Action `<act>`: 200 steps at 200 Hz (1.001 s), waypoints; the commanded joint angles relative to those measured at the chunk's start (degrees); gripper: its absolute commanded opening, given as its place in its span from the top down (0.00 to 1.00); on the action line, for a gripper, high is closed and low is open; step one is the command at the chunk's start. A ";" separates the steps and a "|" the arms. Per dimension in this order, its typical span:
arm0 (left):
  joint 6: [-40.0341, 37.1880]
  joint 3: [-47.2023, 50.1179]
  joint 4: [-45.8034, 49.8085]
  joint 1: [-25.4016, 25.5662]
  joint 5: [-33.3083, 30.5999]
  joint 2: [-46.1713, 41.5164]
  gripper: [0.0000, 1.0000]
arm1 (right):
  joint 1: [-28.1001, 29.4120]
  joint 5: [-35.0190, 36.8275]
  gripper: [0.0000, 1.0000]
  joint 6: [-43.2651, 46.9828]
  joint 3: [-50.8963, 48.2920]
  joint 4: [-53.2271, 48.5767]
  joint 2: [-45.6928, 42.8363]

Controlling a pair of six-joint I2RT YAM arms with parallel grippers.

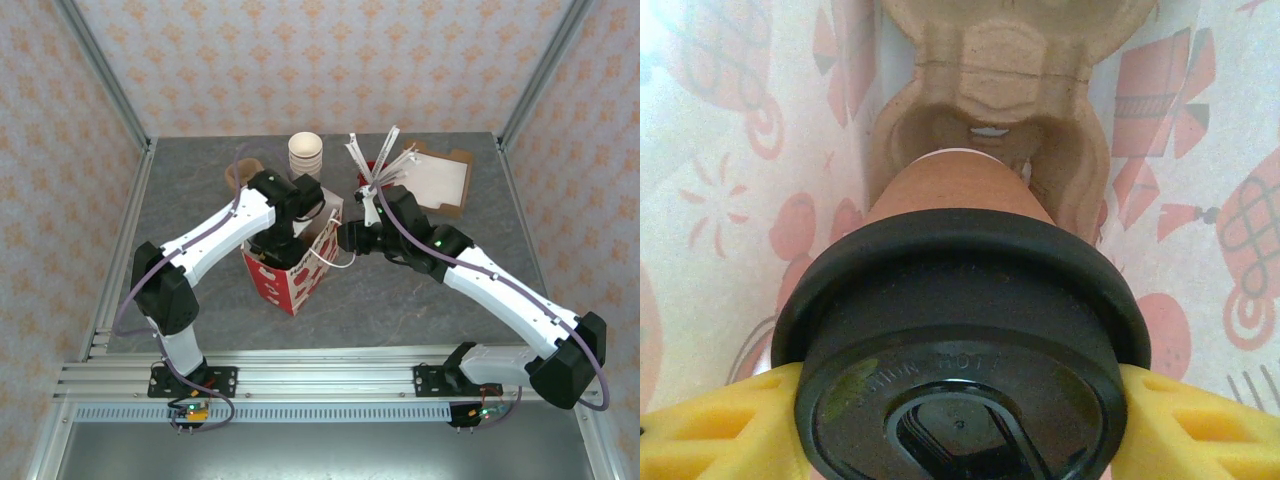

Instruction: Pack the takeout coffee

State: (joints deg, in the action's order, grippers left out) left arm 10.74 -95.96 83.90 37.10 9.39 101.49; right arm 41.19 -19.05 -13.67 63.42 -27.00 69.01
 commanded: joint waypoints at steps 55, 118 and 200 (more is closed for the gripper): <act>1.03 2.97 -3.16 -1.51 1.24 -0.86 0.63 | -0.23 0.31 0.66 -0.12 1.18 0.01 0.17; 0.60 3.36 -3.53 -1.60 1.28 0.70 0.63 | -0.19 0.21 0.66 0.00 1.44 -0.29 0.22; 0.33 1.37 -1.37 -1.29 0.73 1.73 0.64 | -0.23 0.05 0.66 0.02 1.53 -0.07 0.60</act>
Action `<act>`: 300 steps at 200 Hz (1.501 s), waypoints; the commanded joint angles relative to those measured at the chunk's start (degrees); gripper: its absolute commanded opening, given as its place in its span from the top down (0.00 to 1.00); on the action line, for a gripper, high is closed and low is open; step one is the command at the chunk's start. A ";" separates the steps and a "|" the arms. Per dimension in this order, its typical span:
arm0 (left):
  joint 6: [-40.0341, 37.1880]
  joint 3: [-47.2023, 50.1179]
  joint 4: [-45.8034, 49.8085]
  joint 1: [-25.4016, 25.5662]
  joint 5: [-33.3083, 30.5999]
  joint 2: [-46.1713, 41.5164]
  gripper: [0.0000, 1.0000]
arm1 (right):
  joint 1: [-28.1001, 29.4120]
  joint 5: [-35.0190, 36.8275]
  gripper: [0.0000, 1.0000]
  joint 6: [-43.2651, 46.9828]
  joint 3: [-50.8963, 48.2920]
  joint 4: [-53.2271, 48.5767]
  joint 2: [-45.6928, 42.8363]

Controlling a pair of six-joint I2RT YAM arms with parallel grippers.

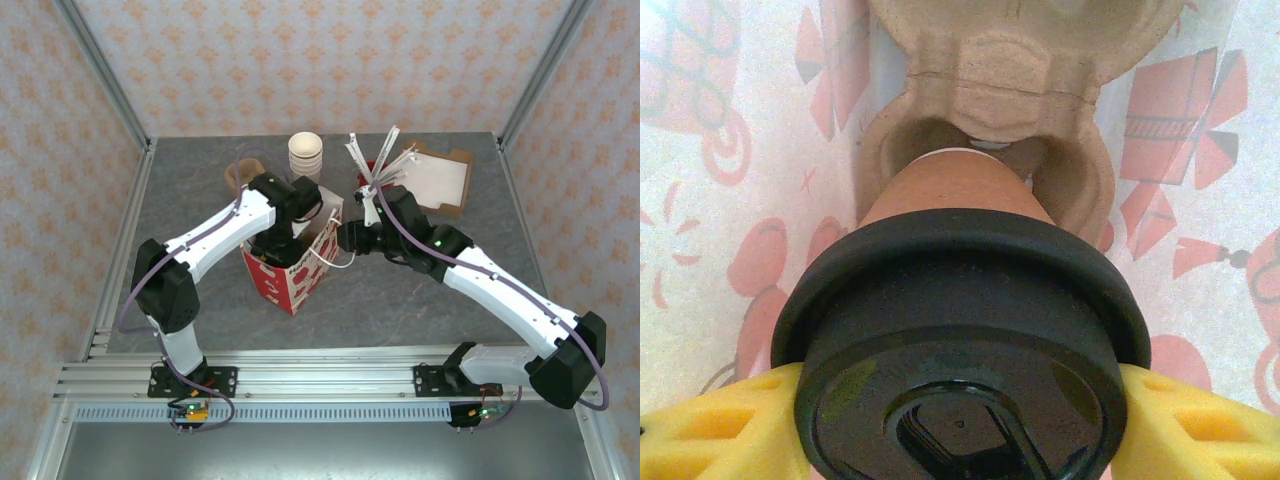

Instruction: Pack the takeout coffee

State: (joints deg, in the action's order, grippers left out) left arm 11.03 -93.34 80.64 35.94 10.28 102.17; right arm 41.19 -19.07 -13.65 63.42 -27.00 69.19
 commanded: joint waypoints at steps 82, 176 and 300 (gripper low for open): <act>-0.20 -2.35 2.30 0.44 -0.44 2.16 0.64 | -0.23 0.24 0.66 -0.02 1.80 -0.25 1.15; -1.96 -3.51 4.03 0.71 -0.12 1.76 0.65 | -0.14 0.22 0.66 -0.06 2.15 -0.51 1.49; -4.03 -5.73 4.07 0.80 1.74 1.69 0.65 | -0.17 0.12 0.66 0.16 2.41 -0.88 1.78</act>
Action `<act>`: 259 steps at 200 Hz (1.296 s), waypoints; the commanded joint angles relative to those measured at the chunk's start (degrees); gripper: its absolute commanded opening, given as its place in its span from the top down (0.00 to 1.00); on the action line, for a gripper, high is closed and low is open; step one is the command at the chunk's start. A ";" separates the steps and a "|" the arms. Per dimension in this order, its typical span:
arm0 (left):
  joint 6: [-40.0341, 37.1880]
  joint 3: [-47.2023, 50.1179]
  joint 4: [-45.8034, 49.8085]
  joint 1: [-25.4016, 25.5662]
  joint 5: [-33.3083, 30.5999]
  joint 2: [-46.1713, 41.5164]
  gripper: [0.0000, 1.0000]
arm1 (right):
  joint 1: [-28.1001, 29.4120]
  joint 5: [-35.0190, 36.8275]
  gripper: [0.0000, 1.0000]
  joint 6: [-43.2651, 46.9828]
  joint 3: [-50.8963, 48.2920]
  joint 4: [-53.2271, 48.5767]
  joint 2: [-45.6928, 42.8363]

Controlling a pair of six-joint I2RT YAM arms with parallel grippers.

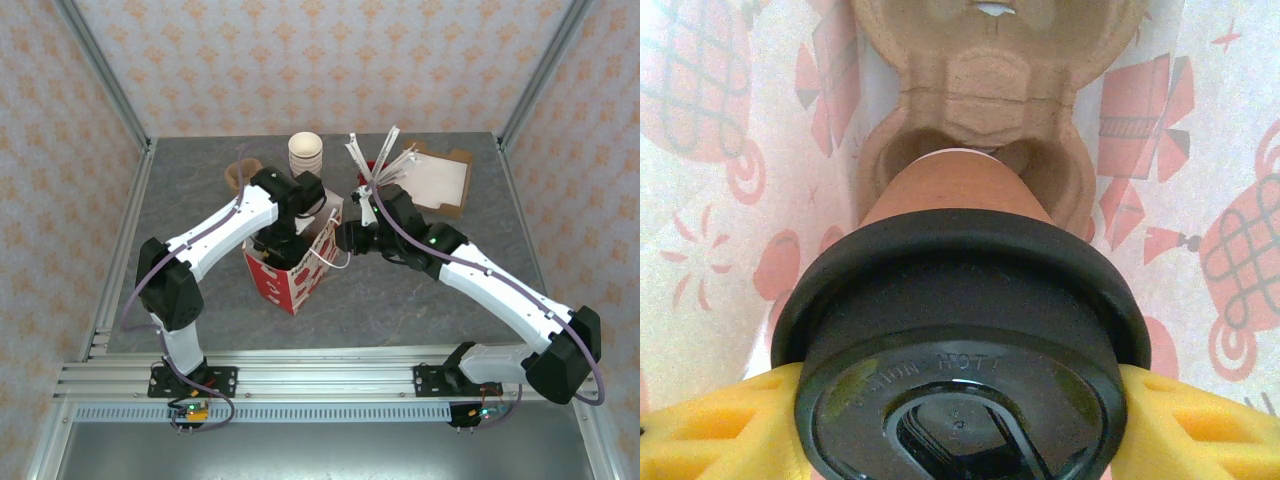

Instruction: Pack the takeout coffee

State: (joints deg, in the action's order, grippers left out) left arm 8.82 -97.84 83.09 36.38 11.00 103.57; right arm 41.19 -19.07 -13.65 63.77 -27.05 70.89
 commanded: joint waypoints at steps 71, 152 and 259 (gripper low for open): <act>-3.54 -1.27 1.42 0.55 2.46 0.63 0.66 | -0.14 0.00 0.66 0.21 2.41 -0.99 0.45; -4.21 -1.52 1.48 0.62 2.36 0.76 0.66 | -0.14 -0.14 0.66 0.30 2.68 -1.25 0.51; -3.98 -1.23 1.47 0.62 1.94 0.94 0.66 | -0.14 -0.04 0.66 0.36 2.59 -1.34 0.32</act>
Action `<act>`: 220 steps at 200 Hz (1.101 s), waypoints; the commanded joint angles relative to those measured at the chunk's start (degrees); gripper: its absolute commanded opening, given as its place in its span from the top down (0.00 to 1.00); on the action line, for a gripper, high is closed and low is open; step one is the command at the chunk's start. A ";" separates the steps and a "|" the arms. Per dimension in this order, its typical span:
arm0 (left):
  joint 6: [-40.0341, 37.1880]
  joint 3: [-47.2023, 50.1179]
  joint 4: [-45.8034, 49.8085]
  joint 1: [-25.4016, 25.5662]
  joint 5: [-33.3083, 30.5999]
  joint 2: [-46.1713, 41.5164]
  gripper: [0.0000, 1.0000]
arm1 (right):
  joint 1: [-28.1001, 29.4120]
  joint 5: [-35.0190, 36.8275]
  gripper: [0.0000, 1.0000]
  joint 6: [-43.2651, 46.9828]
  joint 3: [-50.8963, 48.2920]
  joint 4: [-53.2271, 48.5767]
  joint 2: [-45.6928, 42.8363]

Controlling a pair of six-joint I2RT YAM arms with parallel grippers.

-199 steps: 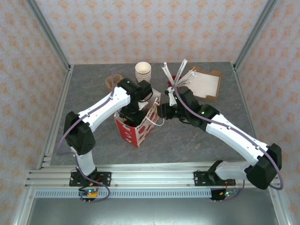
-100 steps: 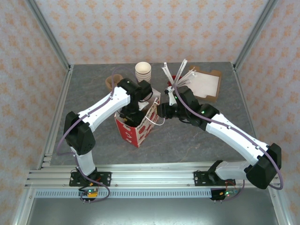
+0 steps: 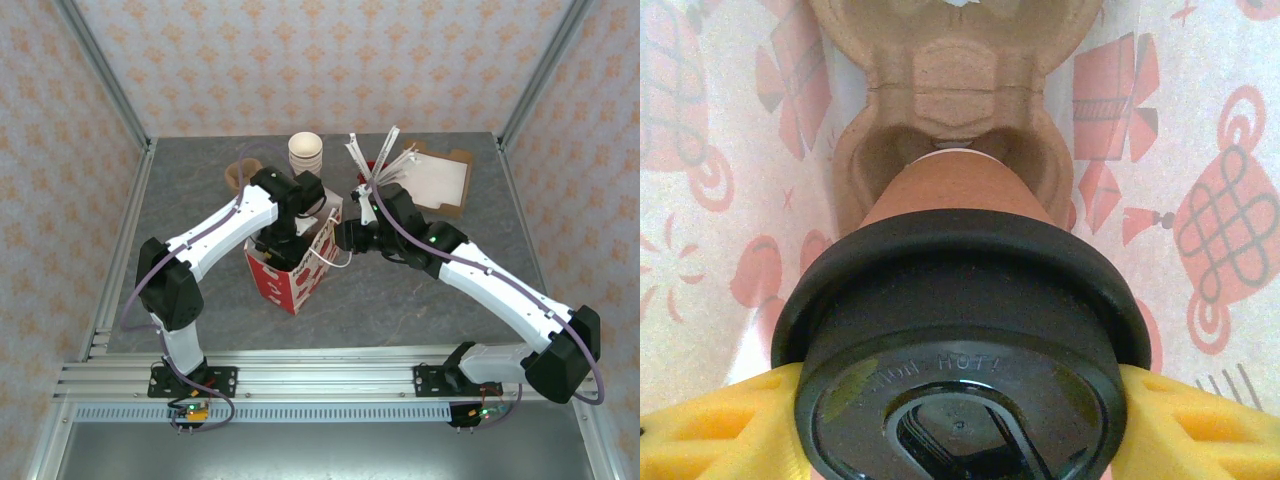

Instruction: Pack the takeout coffee

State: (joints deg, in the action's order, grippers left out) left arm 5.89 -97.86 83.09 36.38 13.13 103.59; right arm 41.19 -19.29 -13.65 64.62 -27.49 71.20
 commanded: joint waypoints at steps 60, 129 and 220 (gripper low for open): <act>-0.75 -1.09 1.10 0.67 -1.00 2.27 0.66 | -0.14 0.22 0.66 0.34 1.58 -0.91 -0.09; -1.14 -1.28 0.00 0.47 -0.71 3.97 0.67 | -0.14 0.35 0.66 0.23 1.45 -1.09 -0.16; -1.50 -0.58 -1.49 -0.08 -0.80 5.48 0.67 | -0.14 0.28 0.66 0.21 1.39 -1.26 -0.22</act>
State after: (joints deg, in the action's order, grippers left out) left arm 5.85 -97.89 82.43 36.38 13.10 108.81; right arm 41.19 -19.29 -13.65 64.62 -27.68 71.20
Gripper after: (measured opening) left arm 0.650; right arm 0.338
